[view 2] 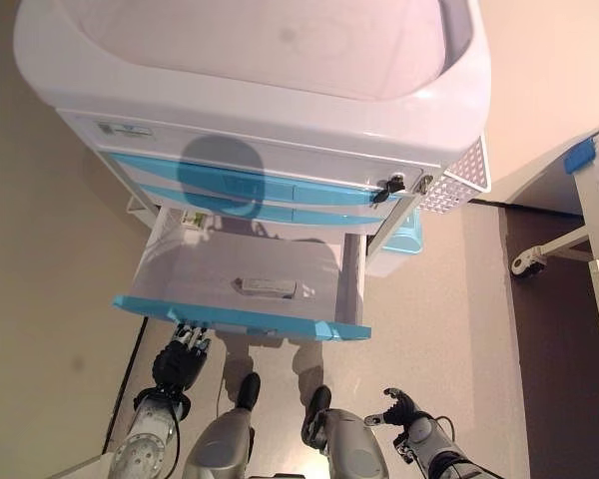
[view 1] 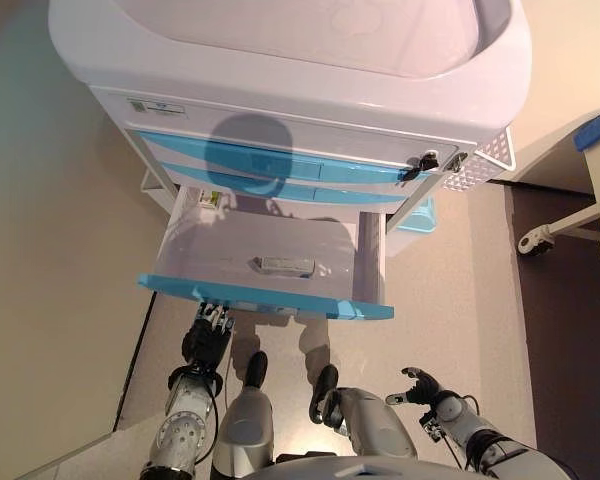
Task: Open the drawer and pick up the medicine
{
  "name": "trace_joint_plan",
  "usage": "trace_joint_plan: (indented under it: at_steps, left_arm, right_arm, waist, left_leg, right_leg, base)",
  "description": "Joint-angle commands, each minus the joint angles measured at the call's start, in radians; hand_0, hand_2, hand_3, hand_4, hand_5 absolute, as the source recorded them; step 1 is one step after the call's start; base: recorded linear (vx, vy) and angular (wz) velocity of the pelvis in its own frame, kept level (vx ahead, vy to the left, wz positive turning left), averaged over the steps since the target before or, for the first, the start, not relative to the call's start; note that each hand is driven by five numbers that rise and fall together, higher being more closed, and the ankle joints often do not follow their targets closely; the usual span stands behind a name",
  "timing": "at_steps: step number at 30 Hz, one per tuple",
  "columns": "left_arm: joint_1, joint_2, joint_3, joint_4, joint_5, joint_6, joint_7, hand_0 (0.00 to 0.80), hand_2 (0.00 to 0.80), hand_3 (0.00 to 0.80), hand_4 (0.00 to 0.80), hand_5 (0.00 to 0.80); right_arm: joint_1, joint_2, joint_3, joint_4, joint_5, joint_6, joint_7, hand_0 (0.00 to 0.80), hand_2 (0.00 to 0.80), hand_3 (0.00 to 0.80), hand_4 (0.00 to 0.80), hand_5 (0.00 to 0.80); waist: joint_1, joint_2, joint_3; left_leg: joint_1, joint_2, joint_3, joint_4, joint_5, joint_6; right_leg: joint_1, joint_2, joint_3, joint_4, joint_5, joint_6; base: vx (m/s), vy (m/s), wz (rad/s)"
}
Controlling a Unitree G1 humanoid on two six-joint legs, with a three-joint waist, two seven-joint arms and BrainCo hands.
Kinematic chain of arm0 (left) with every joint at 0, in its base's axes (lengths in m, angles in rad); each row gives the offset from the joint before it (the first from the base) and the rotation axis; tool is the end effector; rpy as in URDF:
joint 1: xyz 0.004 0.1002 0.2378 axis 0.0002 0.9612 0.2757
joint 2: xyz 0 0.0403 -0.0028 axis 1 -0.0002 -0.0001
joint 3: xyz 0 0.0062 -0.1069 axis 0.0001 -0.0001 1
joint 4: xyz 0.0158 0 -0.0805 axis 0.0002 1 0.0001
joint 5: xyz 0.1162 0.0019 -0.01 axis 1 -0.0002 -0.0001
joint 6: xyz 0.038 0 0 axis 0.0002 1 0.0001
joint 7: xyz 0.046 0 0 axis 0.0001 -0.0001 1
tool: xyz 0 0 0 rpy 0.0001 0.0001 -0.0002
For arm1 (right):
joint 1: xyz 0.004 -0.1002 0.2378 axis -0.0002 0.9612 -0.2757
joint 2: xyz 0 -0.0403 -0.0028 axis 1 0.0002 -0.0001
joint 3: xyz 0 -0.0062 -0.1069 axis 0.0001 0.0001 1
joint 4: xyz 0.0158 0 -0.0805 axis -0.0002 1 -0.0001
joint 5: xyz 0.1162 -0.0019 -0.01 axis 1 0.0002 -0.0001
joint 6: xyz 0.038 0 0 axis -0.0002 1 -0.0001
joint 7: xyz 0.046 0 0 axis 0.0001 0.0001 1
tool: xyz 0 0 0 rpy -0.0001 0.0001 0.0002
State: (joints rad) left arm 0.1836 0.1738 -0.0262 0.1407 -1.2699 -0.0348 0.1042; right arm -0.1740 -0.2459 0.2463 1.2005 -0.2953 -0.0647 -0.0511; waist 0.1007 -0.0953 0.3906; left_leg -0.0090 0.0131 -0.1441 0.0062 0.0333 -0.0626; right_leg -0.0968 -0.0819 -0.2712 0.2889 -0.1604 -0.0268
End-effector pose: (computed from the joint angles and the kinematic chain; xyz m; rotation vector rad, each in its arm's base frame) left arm 0.1697 0.1930 -0.0193 -1.0725 0.2859 0.3310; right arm 0.1496 -0.2145 -0.1144 -0.6698 0.9553 0.2083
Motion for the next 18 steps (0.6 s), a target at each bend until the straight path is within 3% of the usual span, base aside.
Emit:
trace_joint_plan:
  at_steps: [1,9,18]
  left_arm:
    - [-0.043,0.044,0.225,-0.486,0.066,-0.262,-0.253,0.800,0.800,0.800,0.800,0.800]
    - [-0.011,0.011,0.274,-0.461,0.080,-0.275,-0.228,0.800,0.800,0.800,0.800,0.800]
    - [0.067,-0.060,0.313,-0.303,0.077,-0.250,-0.178,0.800,0.800,0.800,0.800,0.800]
  right_arm:
    - [0.103,-0.054,0.065,0.163,-0.030,0.010,0.002,0.000,0.000,0.000,0.000,0.000]
    - [0.110,-0.053,0.053,0.169,-0.032,0.010,0.003,0.000,0.000,0.000,0.000,0.000]
    - [0.112,-0.066,0.024,0.158,-0.012,0.011,-0.009,0.000,0.000,0.000,0.000,0.000]
  waist:
    - [0.037,0.095,-0.369]
    - [0.046,0.098,-0.388]
    - [0.048,0.102,-0.390]
  left_leg:
    - [-0.030,-0.134,0.024,-0.005,-0.020,0.106]
    - [-0.001,-0.131,0.025,-0.015,-0.026,0.105]
    - [0.020,-0.119,0.041,-0.011,-0.035,0.105]
  right_leg:
    - [0.091,-0.049,0.014,-0.119,0.089,0.108]
    - [0.128,-0.048,0.016,-0.143,0.084,0.109]
    - [0.150,-0.036,0.033,-0.166,0.084,0.106]
  base:
    - [0.052,-0.029,0.01]
    - [0.018,-0.009,0.00]
    - [0.008,-0.010,-0.01]
